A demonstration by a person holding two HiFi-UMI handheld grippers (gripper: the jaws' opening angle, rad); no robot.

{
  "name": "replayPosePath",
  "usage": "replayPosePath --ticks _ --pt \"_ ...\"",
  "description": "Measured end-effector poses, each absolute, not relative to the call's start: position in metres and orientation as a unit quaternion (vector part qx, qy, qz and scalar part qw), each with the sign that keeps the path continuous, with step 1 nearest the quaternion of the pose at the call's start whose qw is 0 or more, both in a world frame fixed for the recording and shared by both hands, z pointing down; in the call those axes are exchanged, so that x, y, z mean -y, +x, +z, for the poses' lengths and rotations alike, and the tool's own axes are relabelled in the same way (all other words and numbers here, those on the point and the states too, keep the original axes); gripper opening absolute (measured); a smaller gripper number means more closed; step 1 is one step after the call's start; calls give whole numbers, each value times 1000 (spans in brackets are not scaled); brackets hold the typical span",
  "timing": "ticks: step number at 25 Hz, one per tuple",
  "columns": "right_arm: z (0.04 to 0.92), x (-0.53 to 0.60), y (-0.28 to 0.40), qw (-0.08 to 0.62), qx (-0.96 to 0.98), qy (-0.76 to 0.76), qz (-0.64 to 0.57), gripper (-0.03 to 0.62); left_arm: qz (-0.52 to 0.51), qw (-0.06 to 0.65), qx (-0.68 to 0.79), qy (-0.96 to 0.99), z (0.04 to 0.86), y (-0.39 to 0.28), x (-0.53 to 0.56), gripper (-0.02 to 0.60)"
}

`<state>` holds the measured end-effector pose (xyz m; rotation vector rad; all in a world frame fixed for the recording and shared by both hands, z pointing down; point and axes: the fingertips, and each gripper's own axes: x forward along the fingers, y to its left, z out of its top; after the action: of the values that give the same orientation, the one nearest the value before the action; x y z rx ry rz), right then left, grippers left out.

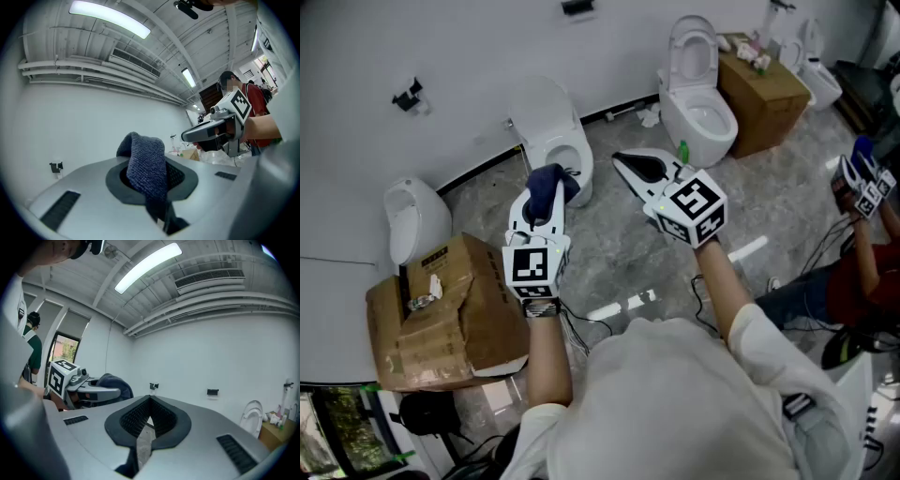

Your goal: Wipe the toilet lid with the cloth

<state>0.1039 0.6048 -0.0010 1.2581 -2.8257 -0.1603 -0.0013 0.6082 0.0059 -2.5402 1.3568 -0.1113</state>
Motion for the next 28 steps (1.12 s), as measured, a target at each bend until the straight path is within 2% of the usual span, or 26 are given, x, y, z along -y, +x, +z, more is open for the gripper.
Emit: replayPosePath --ticks 6,13,28 --pt "2 -606 116 15 915 401 -43 28 -43 126 -469 -873 11 14 -610 48" --pt "7 -607 162 8 914 404 -39 29 -53 127 -478 -868 17 53 -612 48" --pt "19 -557 137 2 936 351 -20 28 -67 110 -515 -847 34 15 -570 48"
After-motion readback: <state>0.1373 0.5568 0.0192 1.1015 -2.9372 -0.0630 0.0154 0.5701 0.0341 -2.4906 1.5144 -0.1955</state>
